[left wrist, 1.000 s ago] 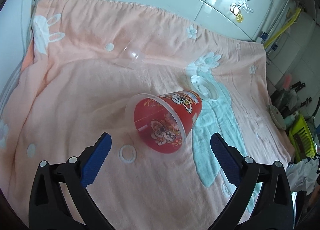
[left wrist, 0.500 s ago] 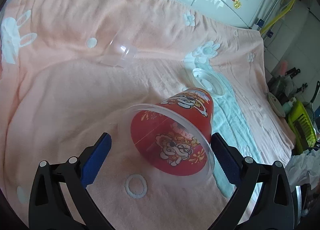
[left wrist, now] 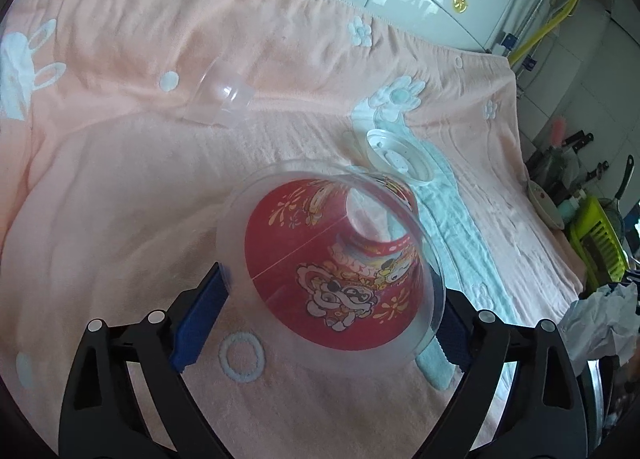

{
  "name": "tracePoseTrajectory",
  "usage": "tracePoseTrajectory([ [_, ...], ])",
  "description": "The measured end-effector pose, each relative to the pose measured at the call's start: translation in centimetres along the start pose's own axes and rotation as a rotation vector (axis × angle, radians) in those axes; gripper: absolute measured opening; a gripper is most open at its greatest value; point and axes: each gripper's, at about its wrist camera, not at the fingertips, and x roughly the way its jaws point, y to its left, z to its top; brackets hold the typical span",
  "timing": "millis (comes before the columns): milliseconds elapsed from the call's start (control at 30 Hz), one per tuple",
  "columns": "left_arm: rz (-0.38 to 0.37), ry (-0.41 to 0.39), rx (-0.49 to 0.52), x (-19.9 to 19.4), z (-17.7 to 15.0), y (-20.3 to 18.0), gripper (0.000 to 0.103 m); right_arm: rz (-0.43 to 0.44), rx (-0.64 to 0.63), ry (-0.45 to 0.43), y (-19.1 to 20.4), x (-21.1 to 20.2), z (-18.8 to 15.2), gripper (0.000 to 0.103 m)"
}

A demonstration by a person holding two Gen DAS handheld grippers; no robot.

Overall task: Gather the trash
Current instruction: 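Close left tool on the red printed cup while right tool holds the paper, then carry the red cup and grey paper over the green basket with both tools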

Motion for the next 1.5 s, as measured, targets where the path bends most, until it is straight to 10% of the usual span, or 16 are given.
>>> tracePoseTrajectory([
  [700,0.089,0.019,-0.025,-7.6,-6.3,-7.6,0.065,0.001,-0.044,-0.056,0.8,-6.5,-5.9,0.035],
  [1500,0.049,-0.095,-0.006,-17.2,-11.8,-16.9,0.063,-0.044,-0.073,-0.077,1.4,-13.1,-13.0,0.035],
])
